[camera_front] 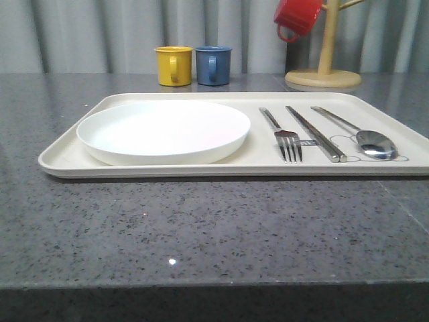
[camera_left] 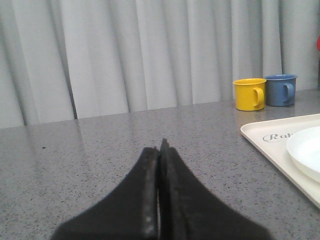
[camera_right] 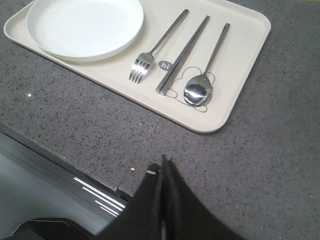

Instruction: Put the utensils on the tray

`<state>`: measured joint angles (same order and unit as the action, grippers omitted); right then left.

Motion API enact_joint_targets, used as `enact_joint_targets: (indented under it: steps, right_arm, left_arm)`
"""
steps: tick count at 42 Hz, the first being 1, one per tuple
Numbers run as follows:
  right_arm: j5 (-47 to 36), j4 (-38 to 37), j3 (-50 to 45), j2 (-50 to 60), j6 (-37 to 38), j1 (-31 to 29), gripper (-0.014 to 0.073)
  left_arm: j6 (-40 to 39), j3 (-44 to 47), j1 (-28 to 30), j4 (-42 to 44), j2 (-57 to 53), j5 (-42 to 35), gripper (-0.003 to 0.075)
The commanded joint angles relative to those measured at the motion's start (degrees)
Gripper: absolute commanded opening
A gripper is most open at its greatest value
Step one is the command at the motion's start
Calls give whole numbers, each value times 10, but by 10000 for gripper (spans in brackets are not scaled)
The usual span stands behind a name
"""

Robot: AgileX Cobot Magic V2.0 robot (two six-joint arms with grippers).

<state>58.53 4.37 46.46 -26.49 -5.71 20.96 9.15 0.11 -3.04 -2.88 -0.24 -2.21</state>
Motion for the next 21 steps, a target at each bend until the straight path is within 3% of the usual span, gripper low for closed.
enact_joint_targets:
  steps: [1, 14, 21]
  right_arm:
    - [-40, 3, 14, -5, 1, 1, -112]
    - [-40, 3, 11, 7, 1, 0, -112]
    - [-41, 3, -22, 41, 1, -40, -112]
  left_arm:
    - [-6, 7, 1, -6, -13, -50, -20]
    - [-6, 7, 1, -6, -13, -50, -20]
    - [-6, 7, 1, -6, -12, -50, -20]
